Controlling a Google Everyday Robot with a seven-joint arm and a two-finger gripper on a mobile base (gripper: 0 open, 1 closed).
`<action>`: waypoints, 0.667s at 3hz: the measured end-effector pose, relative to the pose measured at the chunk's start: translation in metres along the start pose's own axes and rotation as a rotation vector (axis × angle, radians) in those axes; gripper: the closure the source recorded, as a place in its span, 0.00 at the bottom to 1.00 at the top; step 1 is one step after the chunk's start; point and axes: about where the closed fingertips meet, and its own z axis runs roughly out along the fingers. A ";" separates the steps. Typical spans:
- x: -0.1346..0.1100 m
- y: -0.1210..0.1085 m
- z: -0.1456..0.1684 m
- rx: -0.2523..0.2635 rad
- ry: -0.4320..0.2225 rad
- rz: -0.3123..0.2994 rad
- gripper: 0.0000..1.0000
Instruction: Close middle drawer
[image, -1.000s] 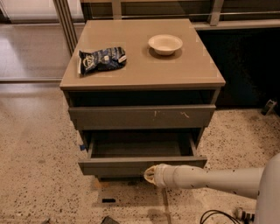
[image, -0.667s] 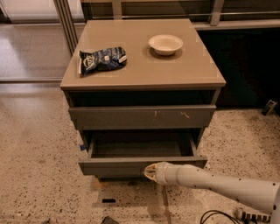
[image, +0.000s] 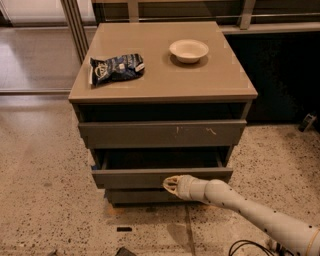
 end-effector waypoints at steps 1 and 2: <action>-0.007 -0.019 0.005 0.025 -0.076 -0.004 1.00; -0.031 -0.046 0.004 0.083 -0.227 0.022 1.00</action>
Offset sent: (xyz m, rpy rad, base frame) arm 0.1533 -0.0340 0.1426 0.4107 -0.3663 -0.0143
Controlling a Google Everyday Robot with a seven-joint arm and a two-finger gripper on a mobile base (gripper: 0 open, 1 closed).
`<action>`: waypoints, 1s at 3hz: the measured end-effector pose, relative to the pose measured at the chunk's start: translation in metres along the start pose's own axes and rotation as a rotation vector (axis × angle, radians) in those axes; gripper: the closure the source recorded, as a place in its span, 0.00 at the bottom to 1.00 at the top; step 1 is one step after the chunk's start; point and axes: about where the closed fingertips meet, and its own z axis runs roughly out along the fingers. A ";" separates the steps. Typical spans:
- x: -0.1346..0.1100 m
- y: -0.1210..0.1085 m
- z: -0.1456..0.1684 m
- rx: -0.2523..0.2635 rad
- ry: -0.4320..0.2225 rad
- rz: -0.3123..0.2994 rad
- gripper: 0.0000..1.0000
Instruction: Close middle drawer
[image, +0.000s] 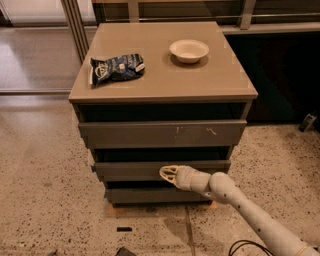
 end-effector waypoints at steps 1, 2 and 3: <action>0.005 -0.004 0.009 0.010 -0.011 0.001 1.00; -0.001 -0.008 0.029 0.033 -0.054 -0.009 1.00; -0.001 -0.008 0.029 0.033 -0.054 -0.009 1.00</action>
Offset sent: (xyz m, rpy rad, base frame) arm 0.1264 -0.0138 0.0068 0.1051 -0.1752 -0.1212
